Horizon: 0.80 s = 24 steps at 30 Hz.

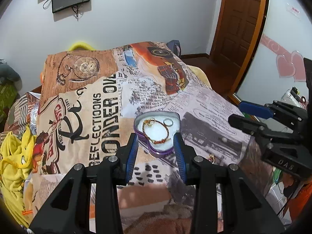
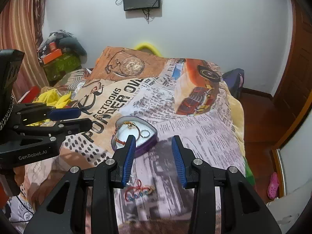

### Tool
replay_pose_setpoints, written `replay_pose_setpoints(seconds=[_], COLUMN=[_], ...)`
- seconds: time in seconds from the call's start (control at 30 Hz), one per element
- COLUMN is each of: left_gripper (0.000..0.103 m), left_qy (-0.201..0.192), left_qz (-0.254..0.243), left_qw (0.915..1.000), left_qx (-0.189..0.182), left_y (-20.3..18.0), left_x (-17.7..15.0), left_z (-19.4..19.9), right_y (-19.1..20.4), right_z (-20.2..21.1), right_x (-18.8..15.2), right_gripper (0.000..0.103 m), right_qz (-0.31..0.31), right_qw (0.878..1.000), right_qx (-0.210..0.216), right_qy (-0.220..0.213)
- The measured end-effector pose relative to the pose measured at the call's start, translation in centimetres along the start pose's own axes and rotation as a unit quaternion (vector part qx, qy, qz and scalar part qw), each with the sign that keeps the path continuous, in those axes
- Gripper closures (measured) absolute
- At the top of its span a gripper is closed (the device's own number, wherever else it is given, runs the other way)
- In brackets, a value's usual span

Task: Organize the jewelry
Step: 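Move both tools back to the remaining jewelry pile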

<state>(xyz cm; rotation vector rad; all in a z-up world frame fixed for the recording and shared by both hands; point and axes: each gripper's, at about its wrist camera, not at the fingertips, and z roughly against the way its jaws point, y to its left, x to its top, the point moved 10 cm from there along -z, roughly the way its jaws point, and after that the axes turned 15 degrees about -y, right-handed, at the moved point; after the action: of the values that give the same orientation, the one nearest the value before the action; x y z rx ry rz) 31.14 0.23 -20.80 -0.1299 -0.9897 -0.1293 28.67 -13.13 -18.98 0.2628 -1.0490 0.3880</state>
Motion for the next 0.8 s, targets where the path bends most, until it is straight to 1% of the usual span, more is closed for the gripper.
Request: replay_pose_setpoints(seconds=[0.27, 0.5, 0.67, 0.8], left_gripper=[0.066, 0.066, 0.066, 0.066], left_qy=[0.028, 0.054, 0.072, 0.088], left_qz=[-0.017, -0.028, -0.023, -0.017], left_qw=[0.9994, 0.9981, 0.9970, 0.9957], left_qx=[-0.007, -0.013, -0.019, -0.024], left_y=[-1.6, -2.7, -3.1, -3.2], left_x=[-2.8, -5.3, -7.0, -8.3], left_z=[0.1, -0.4, -1.2, -1.9], right_y=[-1.1, -1.5, -1.3, -0.8], right_z=[0.8, 0.2, -0.4, -1.0], right_x=[-2.2, -5.8, -8.1, -9.1], right_gripper=[0.068, 0.068, 0.068, 0.068], right_qz=[-0.006, -0.013, -0.016, -0.017], right_qw=[1.000, 0.998, 0.996, 0.995], right_qx=[-0.009, -0.007, 0.001, 0.009], right_qy=[0.017, 0.056, 0.083, 0.094])
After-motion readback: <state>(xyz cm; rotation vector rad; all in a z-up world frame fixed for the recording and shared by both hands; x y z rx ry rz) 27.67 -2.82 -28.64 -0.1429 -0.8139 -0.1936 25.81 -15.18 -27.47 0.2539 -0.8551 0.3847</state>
